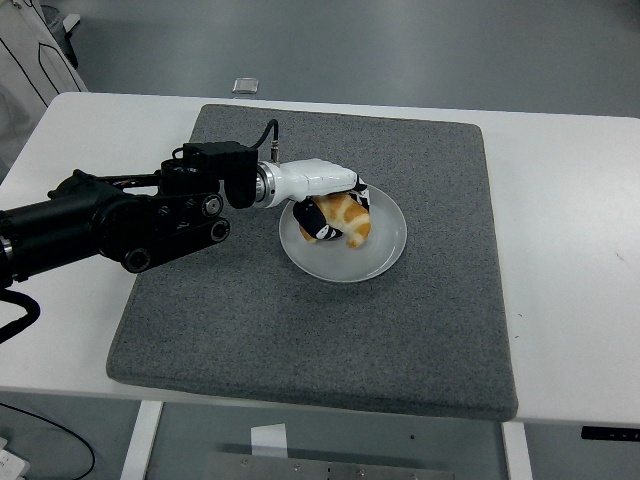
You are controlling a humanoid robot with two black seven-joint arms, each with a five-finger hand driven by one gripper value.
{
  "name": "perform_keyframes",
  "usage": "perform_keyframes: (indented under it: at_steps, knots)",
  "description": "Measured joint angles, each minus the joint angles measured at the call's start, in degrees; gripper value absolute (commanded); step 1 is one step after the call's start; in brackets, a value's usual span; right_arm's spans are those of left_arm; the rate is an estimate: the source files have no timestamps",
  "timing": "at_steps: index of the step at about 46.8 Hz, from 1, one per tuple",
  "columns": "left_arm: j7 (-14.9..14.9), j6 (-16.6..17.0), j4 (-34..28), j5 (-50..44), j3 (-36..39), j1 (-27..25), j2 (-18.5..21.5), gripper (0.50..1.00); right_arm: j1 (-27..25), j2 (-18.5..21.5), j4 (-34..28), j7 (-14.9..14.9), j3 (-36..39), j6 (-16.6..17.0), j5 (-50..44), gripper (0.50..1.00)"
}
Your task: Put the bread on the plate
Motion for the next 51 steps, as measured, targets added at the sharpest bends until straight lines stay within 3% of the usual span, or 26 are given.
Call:
perform_keyframes:
  at_steps: [4, 17, 27, 37, 51]
  knots:
    - [0.00, 0.00, 0.01, -0.04, 0.01, 0.08, 0.07, 0.838, -0.02, 0.00, 0.00, 0.01, 0.00, 0.00, 0.00, 0.932]
    - [0.00, -0.29, 0.02, -0.17, 1.13, 0.55, 0.26, 0.891, -0.01, 0.00, 0.00, -0.03, 0.00, 0.00, 0.00, 0.932]
    - [0.00, -0.60, -0.38, -1.04, 1.14, 0.63, 0.57, 0.994, -0.02, 0.00, 0.00, -0.01, 0.00, 0.00, 0.00, 0.932]
    - [0.00, -1.03, -1.47, -4.23, 0.25, -0.09, 0.82, 0.999, 0.02, 0.00, 0.00, -0.02, 0.00, 0.00, 0.00, 0.932]
    - [0.00, -1.07, -4.00, -17.72, -4.52, -0.89, 4.35, 1.000, 0.00, 0.00, 0.00, -0.01, -0.01, 0.00, 0.00, 0.932]
